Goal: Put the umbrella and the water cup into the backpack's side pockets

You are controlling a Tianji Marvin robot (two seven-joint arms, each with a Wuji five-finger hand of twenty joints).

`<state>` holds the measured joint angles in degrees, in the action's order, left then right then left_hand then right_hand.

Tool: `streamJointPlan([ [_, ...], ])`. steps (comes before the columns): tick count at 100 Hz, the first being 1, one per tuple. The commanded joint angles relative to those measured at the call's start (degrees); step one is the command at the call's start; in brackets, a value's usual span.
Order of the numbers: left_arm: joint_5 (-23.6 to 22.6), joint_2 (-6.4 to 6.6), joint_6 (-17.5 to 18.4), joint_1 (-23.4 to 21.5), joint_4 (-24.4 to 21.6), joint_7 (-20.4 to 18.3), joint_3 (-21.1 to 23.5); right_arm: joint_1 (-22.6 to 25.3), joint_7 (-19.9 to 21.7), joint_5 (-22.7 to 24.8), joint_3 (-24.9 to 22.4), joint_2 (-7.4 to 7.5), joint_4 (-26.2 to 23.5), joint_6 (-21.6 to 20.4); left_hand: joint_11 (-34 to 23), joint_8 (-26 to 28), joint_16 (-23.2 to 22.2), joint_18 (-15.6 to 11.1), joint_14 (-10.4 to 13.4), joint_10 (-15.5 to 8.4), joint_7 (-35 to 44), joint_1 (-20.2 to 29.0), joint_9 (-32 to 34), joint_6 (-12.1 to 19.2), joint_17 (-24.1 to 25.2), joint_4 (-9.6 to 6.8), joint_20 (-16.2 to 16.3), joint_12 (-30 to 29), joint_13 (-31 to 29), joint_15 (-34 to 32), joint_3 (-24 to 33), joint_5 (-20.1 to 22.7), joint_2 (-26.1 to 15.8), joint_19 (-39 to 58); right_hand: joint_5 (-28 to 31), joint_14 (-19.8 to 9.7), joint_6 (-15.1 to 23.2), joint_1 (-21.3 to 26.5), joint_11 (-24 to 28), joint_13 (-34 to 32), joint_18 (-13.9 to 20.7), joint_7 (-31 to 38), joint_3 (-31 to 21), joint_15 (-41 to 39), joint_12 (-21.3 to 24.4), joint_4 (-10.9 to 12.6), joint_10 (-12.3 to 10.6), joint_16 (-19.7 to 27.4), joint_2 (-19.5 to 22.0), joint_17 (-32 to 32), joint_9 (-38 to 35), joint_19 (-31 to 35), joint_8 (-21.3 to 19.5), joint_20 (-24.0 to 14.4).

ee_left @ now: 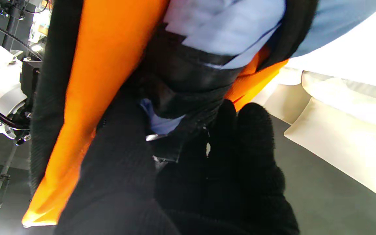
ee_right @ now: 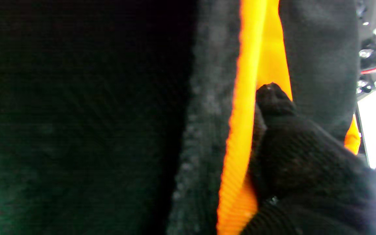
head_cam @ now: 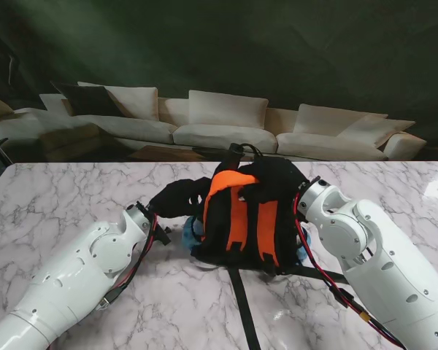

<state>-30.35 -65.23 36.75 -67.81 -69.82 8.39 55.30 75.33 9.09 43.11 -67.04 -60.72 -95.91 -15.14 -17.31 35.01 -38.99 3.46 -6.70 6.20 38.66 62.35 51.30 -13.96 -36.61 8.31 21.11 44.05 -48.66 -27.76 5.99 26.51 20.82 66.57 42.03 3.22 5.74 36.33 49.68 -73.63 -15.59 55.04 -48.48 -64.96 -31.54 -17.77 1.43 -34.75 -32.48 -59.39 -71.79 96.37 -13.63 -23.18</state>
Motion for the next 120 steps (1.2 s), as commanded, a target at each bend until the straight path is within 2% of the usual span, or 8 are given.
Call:
streamJointPlan([
  [1, 0.62, -0.85, -0.53, 0.54, -0.4, -0.77, -0.46, 0.01, 0.26, 0.08, 0.43, -0.13, 0.66, 0.25, -1.7, 1.17, 0.27, -6.14, 0.22, -8.79, 10.97, 11.62, -0.73, 17.49, 0.7, -6.44, 0.52, 0.09, 0.89, 1.17, 13.96, 4.91, -4.3, -0.5, 2.07, -0.24, 4.15, 7.12, 2.21, -1.74, -0.5, 2.52, -6.38, -1.71, -0.13, 3.73, -0.89, -0.13, 6.03, -1.51, -0.36, 2.6, -0.33, 0.21],
  [27, 1.99, -1.29, -2.39, 0.78, -0.64, -0.31, -0.45, -0.18, 0.21, -0.01, 0.72, -0.15, 0.77, 0.15, -1.7, 0.72, 0.43, -6.0, -0.02, -8.6, 11.16, 11.62, -0.86, 17.28, 1.0, -6.5, 0.72, -0.09, 1.32, 0.97, 13.95, 4.95, -4.49, -0.6, 2.14, -0.2, 4.43, 7.16, 2.2, -1.74, -0.5, 2.52, -6.39, -1.73, -0.13, 3.72, -0.85, -0.11, 6.02, -1.51, -0.36, 2.61, -0.34, 0.24],
  [61, -1.47, -0.69, 0.28, 2.05, 2.17, -0.03, -1.22, -0.17, 0.32, -0.19, 0.62, -0.13, 0.75, 0.0, -1.78, 1.01, 0.64, -6.07, -0.4, -9.01, 12.68, 11.62, -1.71, 17.51, 2.4, -6.4, 0.73, -0.69, 2.73, 1.68, 13.91, 6.29, -4.95, -1.83, 2.21, -0.21, 4.68, 7.18, 2.18, -1.74, -0.5, 2.54, -6.33, -1.71, -0.14, 3.66, -0.89, -0.09, 6.09, -1.51, -0.35, 2.62, -0.4, 0.26],
  [86, -0.77, 0.35, -0.32, 0.92, 3.76, -3.56, -0.76, -0.01, 0.46, -0.03, 0.36, -0.09, 0.55, 0.08, -1.88, 0.31, 1.05, -5.27, -1.18, -8.11, 12.62, 11.62, -1.3, 17.02, 2.2, -6.49, 1.18, -1.55, 2.59, 0.99, 13.76, 6.86, -5.15, -1.43, 2.25, -0.2, 4.72, 7.2, 2.17, -1.73, -0.5, 2.56, -6.27, -1.68, -0.15, 3.64, -0.86, -0.07, 6.12, -1.51, -0.34, 2.62, -0.43, 0.28],
  [104, -1.0, 1.79, 0.25, -0.4, 3.16, -7.72, 0.65, 0.03, 0.77, 0.13, 0.25, -0.02, 0.45, 0.09, -1.43, -0.33, 1.92, -4.43, -1.21, -7.94, 12.17, 11.62, -1.7, 16.86, 3.18, -6.45, 1.34, -2.28, 3.34, 1.14, 12.99, 6.88, -5.93, -1.74, 2.24, -0.21, 4.74, 7.19, 2.17, -1.74, -0.51, 2.55, -6.25, -1.67, -0.16, 3.63, -0.91, -0.06, 6.15, -1.46, -0.33, 2.61, -0.45, 0.29],
  [113, -1.41, 2.34, 0.44, -0.93, 2.97, -9.14, 1.21, 0.09, 0.73, 0.22, 0.17, -0.02, 0.4, 0.08, 0.28, -1.49, 4.23, -2.93, -0.7, -8.04, 10.94, 11.58, -2.61, 17.28, 6.05, -6.96, 1.41, -4.0, 5.81, 2.37, 9.55, 6.52, -7.37, -3.44, 2.26, -0.2, 4.74, 7.21, 2.17, -1.74, -0.52, 2.56, -6.27, -1.66, -0.17, 3.65, -0.91, -0.05, 6.15, -1.44, -0.33, 2.6, -0.47, 0.3],
  [120, -1.49, 2.65, 0.25, -1.51, 2.74, -9.91, 1.8, 0.13, 0.68, 0.25, 0.14, -0.03, 0.37, 0.14, 2.01, -2.43, 7.76, -1.36, -0.29, -7.77, 9.69, 11.62, -5.15, 17.72, 11.31, -7.77, 2.13, -6.25, 9.62, 4.06, 5.67, 6.12, -8.35, -5.81, 2.26, -0.2, 4.78, 7.19, 2.17, -1.74, -0.53, 2.55, -6.25, -1.65, -0.17, 3.64, -0.84, -0.05, 6.16, -1.44, -0.35, 2.6, -0.48, 0.3],
])
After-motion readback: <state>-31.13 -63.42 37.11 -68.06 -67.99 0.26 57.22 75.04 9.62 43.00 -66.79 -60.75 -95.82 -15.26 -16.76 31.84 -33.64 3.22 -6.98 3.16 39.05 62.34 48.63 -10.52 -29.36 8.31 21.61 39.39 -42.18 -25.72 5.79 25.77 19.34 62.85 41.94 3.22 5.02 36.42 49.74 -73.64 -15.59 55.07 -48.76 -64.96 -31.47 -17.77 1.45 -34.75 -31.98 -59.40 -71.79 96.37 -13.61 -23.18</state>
